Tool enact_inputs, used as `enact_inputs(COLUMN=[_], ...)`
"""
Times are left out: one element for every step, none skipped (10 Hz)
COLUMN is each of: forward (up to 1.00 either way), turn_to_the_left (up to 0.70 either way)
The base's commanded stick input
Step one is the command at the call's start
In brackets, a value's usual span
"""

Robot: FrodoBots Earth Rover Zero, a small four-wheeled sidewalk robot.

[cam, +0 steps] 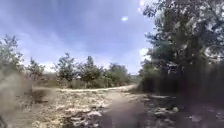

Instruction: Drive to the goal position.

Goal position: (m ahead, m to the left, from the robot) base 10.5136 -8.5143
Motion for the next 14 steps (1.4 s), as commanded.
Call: enact_inputs(forward=[0.70, 0.70, 0.70, 0.70, 0.70, 0.70, 0.70, 0.70, 0.70, 0.70, 0.70, 0.70, 0.70, 0.70], turn_to_the_left=[0.00, 0.00, 0.00, 0.00, 0.00, 0.00, 0.00, 0.00, 0.00, 0.00, 0.00, 0.00, 0.00, 0.00])
